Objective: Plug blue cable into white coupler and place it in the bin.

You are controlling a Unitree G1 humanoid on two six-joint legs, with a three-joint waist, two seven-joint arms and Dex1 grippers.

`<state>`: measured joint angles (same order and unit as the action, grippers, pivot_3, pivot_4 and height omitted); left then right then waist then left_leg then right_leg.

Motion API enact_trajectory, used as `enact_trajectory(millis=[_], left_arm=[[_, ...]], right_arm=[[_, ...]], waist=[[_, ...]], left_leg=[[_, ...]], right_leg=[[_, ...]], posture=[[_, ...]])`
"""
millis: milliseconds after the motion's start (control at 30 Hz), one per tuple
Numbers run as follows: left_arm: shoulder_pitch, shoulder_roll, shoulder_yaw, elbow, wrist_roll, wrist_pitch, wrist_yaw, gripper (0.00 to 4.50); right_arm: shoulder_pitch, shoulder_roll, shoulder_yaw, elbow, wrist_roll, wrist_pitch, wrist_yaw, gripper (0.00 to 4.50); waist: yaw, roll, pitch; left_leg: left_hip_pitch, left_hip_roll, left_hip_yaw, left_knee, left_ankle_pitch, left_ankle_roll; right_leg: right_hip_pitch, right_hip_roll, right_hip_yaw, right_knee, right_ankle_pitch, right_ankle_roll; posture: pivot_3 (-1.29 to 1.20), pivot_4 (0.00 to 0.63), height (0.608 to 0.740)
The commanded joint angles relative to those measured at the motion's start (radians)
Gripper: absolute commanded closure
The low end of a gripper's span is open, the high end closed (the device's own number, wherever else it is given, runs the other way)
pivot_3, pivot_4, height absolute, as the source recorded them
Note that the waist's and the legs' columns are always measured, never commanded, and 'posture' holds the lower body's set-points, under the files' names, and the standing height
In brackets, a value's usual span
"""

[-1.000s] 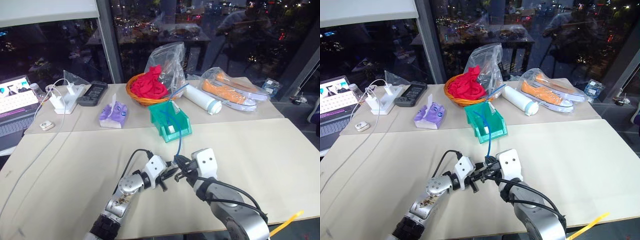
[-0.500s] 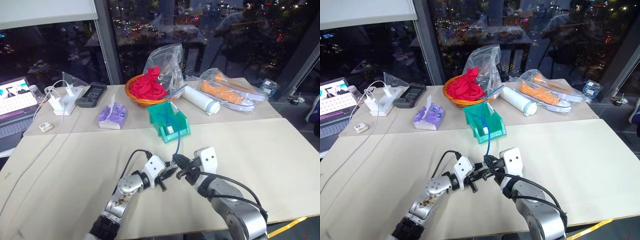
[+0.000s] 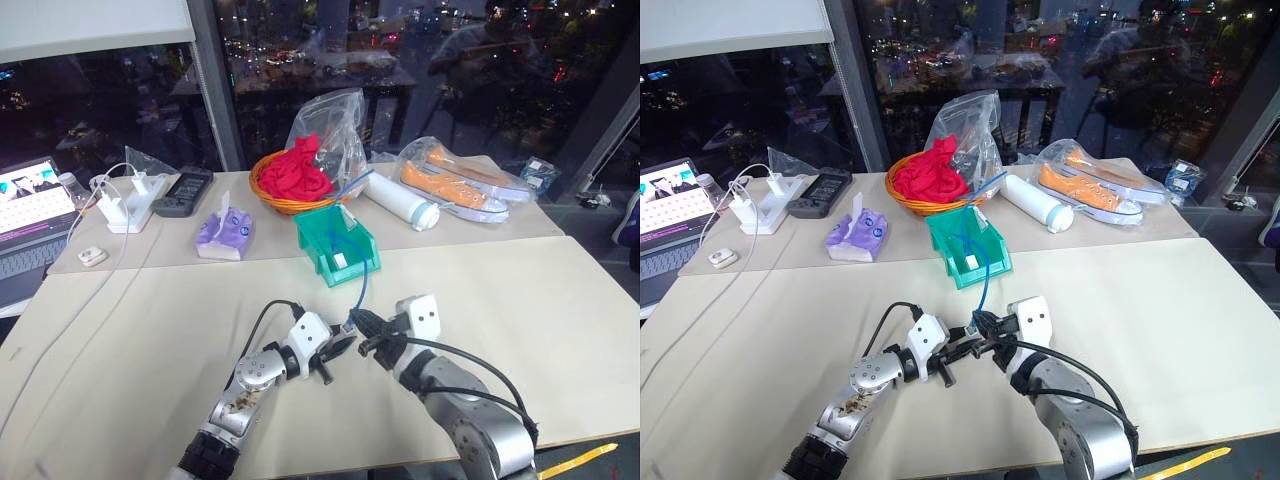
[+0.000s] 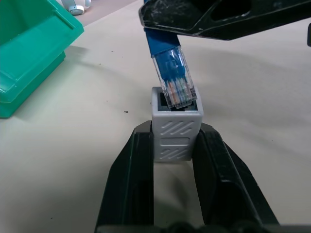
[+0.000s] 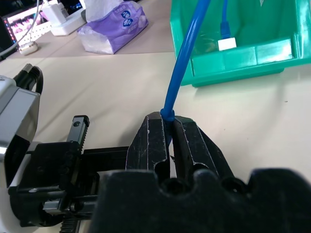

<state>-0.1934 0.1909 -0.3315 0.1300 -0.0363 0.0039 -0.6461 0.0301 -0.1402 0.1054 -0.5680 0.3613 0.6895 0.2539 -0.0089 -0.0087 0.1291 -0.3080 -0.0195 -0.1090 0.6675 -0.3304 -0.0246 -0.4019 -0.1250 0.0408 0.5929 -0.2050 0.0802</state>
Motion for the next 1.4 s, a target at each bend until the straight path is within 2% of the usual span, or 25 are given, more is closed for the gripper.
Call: enact_trajectory(millis=[33, 433, 667, 1033, 1400], left_arm=[[0.033, 0.004, -0.026, 0.061, 0.026, 0.041, 0.002, 3.86], [0.028, 0.004, -0.024, 0.064, 0.026, 0.044, 0.000, 3.86], [0.031, 0.003, -0.025, 0.062, 0.024, 0.045, -0.001, 3.86], [0.034, 0.004, -0.028, 0.060, 0.025, 0.044, -0.004, 3.86], [0.042, 0.006, -0.029, 0.049, 0.023, 0.046, -0.006, 3.86]], right_arm=[[0.040, 0.002, -0.011, -0.016, 0.032, 0.053, -0.015, 4.50], [0.034, 0.030, 0.039, -0.031, 0.047, 0.045, -0.061, 4.50], [0.013, 0.067, -0.046, -0.031, 0.082, 0.007, -0.081, 4.50], [0.014, 0.064, -0.084, -0.024, 0.101, -0.017, -0.085, 4.50], [0.038, 0.021, -0.036, -0.010, 0.051, -0.054, -0.075, 4.50]], waist=[[0.000, 0.000, 0.000], [-0.001, 0.000, 0.000], [0.000, 0.000, 0.001], [0.001, 0.000, 0.001], [0.002, 0.000, 0.002]], left_leg=[[0.000, 0.000, 0.000, 0.000, 0.000, 0.000], [0.000, 0.000, 0.000, -0.001, 0.000, 0.000], [0.000, 0.000, 0.000, -0.001, 0.000, 0.000], [0.000, 0.000, -0.001, -0.002, 0.000, -0.001], [-0.001, 0.000, -0.002, -0.002, 0.000, -0.001]], right_leg=[[0.000, 0.000, 0.000, 0.000, 0.000, 0.000], [0.000, 0.000, 0.000, 0.000, -0.001, 0.001], [-0.001, 0.000, 0.000, 0.000, -0.001, 0.001], [-0.003, 0.000, 0.000, -0.001, -0.001, 0.001], [-0.003, 0.000, 0.000, -0.002, -0.001, 0.001]], posture=[[0.00, 0.150, 0.732], [0.00, 0.150, 0.732], [0.00, 0.150, 0.732], [0.00, 0.150, 0.732], [0.00, 0.150, 0.732]])
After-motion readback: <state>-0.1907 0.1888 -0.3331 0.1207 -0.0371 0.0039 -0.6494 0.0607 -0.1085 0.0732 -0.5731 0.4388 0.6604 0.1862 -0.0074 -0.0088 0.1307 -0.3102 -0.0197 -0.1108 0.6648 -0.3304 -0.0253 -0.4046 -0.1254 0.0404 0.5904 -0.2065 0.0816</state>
